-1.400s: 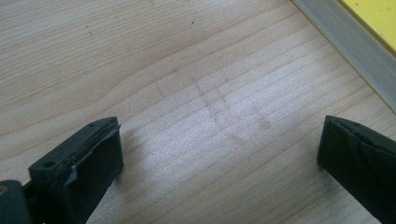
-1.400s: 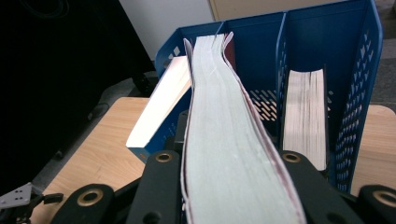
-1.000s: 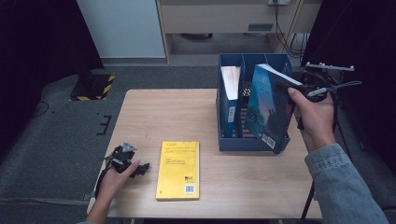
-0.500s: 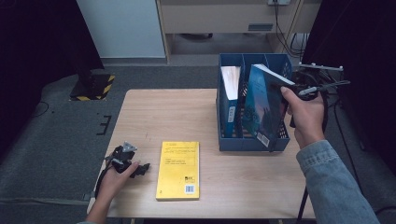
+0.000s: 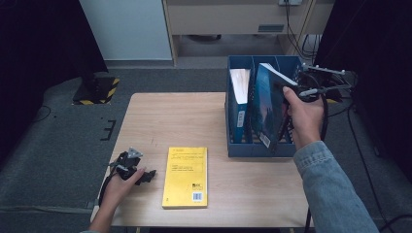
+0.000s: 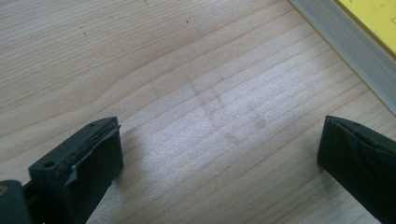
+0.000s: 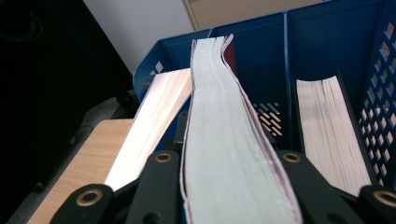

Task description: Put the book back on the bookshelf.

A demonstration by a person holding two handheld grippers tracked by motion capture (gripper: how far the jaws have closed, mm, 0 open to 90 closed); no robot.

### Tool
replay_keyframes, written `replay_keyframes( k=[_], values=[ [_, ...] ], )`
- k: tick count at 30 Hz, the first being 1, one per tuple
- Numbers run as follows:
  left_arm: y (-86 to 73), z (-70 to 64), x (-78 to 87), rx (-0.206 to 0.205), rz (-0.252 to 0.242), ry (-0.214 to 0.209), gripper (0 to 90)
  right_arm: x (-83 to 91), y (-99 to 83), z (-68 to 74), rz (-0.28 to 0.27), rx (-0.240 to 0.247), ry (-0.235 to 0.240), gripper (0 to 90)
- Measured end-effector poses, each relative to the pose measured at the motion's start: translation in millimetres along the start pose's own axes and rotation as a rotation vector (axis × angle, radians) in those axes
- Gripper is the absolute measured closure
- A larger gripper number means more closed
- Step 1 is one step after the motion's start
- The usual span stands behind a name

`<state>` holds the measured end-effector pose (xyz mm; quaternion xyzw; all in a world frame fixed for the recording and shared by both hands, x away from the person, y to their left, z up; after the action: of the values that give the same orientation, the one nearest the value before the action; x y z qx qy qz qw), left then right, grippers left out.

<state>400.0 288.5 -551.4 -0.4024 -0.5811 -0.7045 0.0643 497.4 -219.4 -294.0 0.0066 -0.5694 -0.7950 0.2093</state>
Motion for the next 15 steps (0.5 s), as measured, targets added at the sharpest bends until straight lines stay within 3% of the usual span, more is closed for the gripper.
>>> replay_keyframes(
  k=[15],
  values=[
    [0.3, 0.1, -0.2, -0.004, 0.003, -0.003, 0.0, -27.0, -4.5, -1.8, -0.051, -0.035, -0.033, 71.9]
  ],
)
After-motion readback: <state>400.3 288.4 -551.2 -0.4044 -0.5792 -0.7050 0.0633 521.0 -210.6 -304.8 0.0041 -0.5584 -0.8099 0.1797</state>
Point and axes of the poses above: each handheld gripper's, and its own axes: x roughly backward along the jaws, y roughly out of its top, z roughly to its left, the point moved 3 cm from there along -x, roughly forward along the jaws, and after that the axes turned 13 degrees about -z, right-handed, at the moved point
